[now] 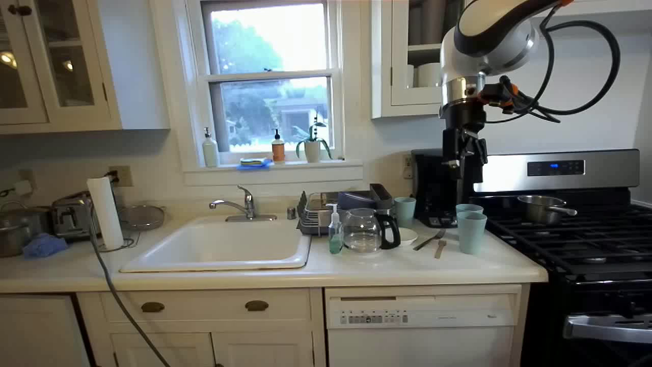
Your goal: Pick up the grey cup closer to the edge and pour its contents onto the white plate
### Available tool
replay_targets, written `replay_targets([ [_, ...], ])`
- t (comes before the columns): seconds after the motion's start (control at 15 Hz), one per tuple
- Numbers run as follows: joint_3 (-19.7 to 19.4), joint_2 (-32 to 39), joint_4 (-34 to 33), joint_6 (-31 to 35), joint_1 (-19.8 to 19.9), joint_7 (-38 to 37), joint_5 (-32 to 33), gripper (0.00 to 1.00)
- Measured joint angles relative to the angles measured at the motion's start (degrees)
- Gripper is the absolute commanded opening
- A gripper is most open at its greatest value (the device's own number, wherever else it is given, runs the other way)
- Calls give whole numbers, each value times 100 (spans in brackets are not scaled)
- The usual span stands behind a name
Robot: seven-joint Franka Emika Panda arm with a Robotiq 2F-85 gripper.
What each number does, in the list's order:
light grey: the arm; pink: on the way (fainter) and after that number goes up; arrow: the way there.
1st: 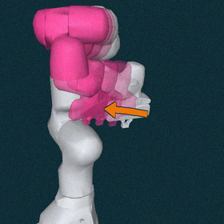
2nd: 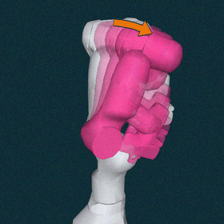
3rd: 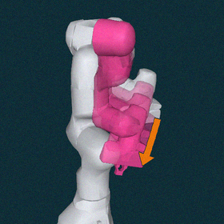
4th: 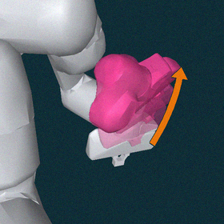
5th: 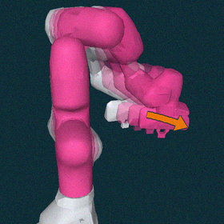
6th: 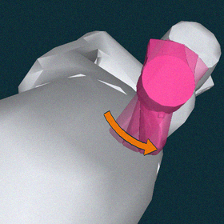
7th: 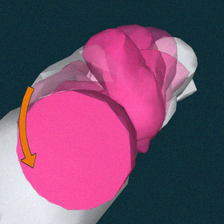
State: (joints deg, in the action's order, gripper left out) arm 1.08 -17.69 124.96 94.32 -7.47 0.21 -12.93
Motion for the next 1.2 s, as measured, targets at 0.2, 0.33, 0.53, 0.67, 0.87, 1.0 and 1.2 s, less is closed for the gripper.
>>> replay_targets([
  [0.2, 0, 0, 0, 0, 0, 0, 0, 100],
  [0.33, 7, 28, 1, 147, 60, -6, 4, 100],
  [0.53, -14, 288, 13, 878, 305, -10, 140, 100],
  [0.67, -40, 574, 23, 1418, 475, -10, 336, 100],
  [0.87, -105, 1031, 21, 2213, 710, -59, 809, 100],
  [1.0, -191, 1284, 18, 2592, 859, -196, 1057, 100],
  [1.2, -345, 1596, 16, 2933, 1041, -505, 1227, 100],
])
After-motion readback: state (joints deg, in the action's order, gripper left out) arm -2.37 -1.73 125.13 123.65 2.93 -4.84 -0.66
